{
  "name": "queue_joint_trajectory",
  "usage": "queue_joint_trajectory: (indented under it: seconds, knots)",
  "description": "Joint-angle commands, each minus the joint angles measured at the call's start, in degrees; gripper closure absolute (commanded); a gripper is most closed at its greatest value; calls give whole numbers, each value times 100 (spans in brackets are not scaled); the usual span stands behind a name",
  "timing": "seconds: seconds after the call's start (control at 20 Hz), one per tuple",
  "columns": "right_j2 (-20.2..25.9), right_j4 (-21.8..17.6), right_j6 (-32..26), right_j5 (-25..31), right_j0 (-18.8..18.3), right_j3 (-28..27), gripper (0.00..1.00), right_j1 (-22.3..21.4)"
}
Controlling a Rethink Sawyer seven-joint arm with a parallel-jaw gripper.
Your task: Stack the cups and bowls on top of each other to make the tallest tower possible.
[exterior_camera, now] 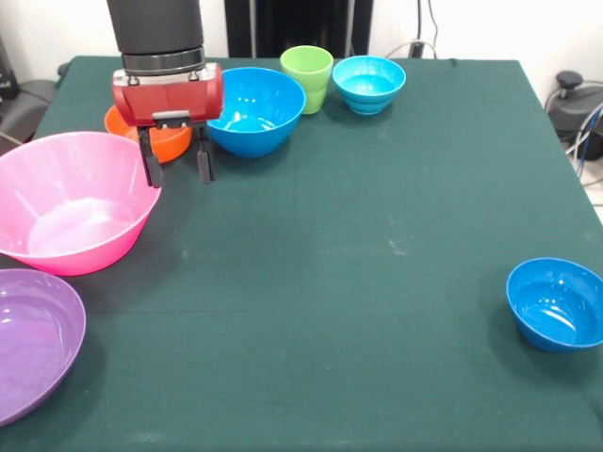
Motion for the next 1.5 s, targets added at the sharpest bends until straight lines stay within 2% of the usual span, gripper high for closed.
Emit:
queue_joint_trajectory:
  seconds: [0.05, 0.45, 0.6, 0.9, 1.0, 1.05, 1.25, 1.5]
  knots:
    - [-173, -736, -547, 49, 282, -321, 0, 28]
    - [210, -1104, -1391, 270, 134, -765, 0, 309]
    - [471, -1216, -1773, 400, -33, -864, 0, 419]
    - [726, -1406, -1836, 422, -131, -849, 0, 498]
    - [835, -1461, -1950, 487, -174, -955, 0, 562]
    - [930, -1474, -2118, 534, -309, -982, 0, 587]
    - [1060, -1593, -2196, 563, -388, -938, 0, 383]
    - [952, -1719, -1969, 581, -217, -853, 0, 76]
